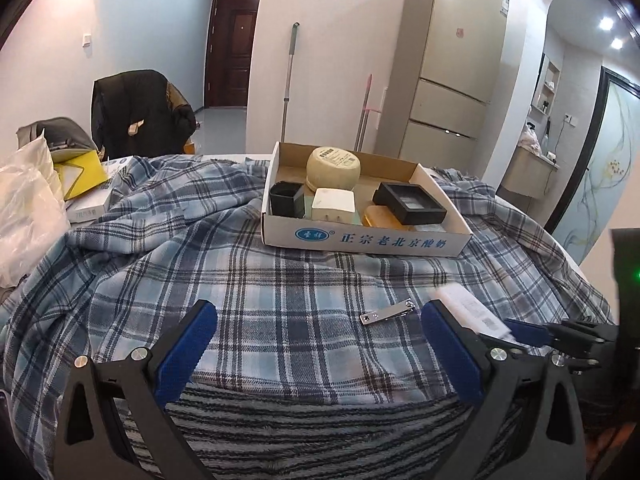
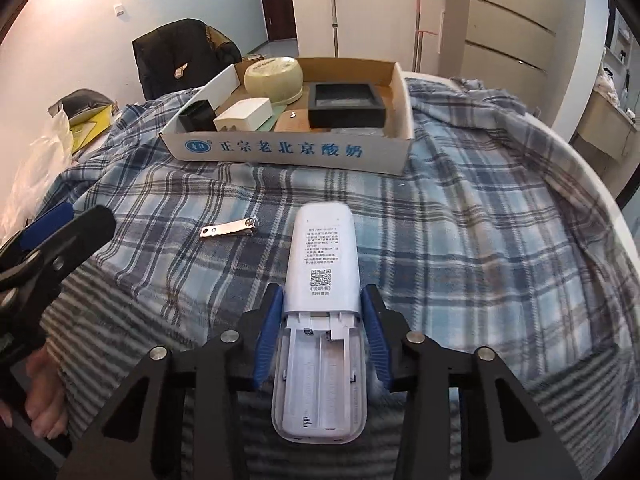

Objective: Organize rigid objects
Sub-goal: 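Grasp the metal nail clipper with the left gripper while the right gripper holds the router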

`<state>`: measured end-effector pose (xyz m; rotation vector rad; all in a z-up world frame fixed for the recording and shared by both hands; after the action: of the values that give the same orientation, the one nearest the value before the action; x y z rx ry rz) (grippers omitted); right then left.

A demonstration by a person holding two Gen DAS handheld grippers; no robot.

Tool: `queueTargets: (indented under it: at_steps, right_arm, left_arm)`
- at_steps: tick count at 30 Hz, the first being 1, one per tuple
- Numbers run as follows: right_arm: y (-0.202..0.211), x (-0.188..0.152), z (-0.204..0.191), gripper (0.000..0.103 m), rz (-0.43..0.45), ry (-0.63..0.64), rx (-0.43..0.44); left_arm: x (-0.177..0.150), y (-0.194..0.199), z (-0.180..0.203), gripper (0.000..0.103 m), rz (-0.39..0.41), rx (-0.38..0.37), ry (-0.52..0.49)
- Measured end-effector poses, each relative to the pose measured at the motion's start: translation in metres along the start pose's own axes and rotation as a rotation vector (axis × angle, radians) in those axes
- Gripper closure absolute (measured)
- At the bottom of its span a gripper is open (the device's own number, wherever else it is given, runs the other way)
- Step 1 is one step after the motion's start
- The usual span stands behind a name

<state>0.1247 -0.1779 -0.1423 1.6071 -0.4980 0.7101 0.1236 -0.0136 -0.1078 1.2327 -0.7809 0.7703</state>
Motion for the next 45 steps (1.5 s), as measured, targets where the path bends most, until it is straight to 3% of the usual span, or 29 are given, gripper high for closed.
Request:
queueTargets:
  at_steps: [7, 9, 14, 16, 19, 21, 25, 27, 30, 31, 32, 39, 45]
  right_arm:
    - [0.014, -0.026, 0.022, 0.063, -0.068, -0.037, 0.024]
    - [0.009, -0.027, 0.024, 0.057, -0.096, -0.045, 0.017]
    - [0.002, -0.017, 0.016, 0.055, -0.067, -0.02, 0.013]
    - [-0.004, -0.019, 0.018, 0.064, -0.076, -0.02, -0.033]
    - [-0.002, -0.02, 0.018, 0.064, -0.05, 0.002, -0.082]
    - [0.0, -0.019, 0.018, 0.064, -0.039, 0.004, -0.06]
    - [0.01, -0.008, 0.036, 0.064, 0.007, -0.051, -0.044]
    - [0.011, -0.005, 0.05, 0.064, 0.038, -0.063, -0.089]
    - [0.016, -0.005, 0.074, 0.064, 0.097, -0.103, -0.272]
    - [0.015, -0.005, 0.078, 0.064, 0.092, -0.128, -0.265]
    - [0.013, -0.006, 0.079, 0.064, 0.084, -0.143, -0.23]
    - [0.002, -0.009, 0.08, 0.064, 0.042, -0.179, -0.135]
    - [0.002, -0.014, 0.084, 0.064, 0.036, -0.214, -0.097]
  left_arm:
    - [0.002, 0.006, 0.011, 0.0, 0.03, -0.014, -0.051]
    - [0.002, 0.006, 0.013, 0.0, 0.03, -0.017, -0.059]
    - [0.001, 0.004, 0.012, 0.0, 0.021, -0.022, -0.05]
    - [0.001, 0.003, 0.011, 0.0, 0.017, -0.022, -0.048]
    - [0.0, 0.002, 0.012, 0.0, 0.011, -0.027, -0.049]
    - [0.0, 0.0, 0.013, 0.001, 0.003, -0.042, -0.047]
    - [-0.001, 0.0, 0.031, 0.017, -0.061, -0.115, -0.161]
    - [-0.004, -0.004, 0.039, 0.029, -0.127, -0.137, -0.218]
    - [-0.007, -0.01, 0.047, 0.05, -0.191, -0.18, -0.221]
    - [-0.008, -0.015, 0.051, 0.06, -0.213, -0.174, -0.233]
    - [-0.008, -0.018, 0.054, 0.064, -0.221, -0.168, -0.251]
    - [-0.007, -0.053, 0.083, 0.065, -0.273, -0.2, -0.454]
    - [-0.014, -0.078, 0.087, 0.065, -0.299, -0.226, -0.495]
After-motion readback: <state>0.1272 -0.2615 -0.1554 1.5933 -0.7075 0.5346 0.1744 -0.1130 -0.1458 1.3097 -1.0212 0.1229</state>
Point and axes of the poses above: each gripper's, at about its wrist camera, not at the fingertips, and y roughly against the way its jaws point, z to its right, x to its top, the point moved 7 cm from there along -y, roughly the way its jaws point, and after that the axes turned 7 degrees about z, right-handed, at the moved point
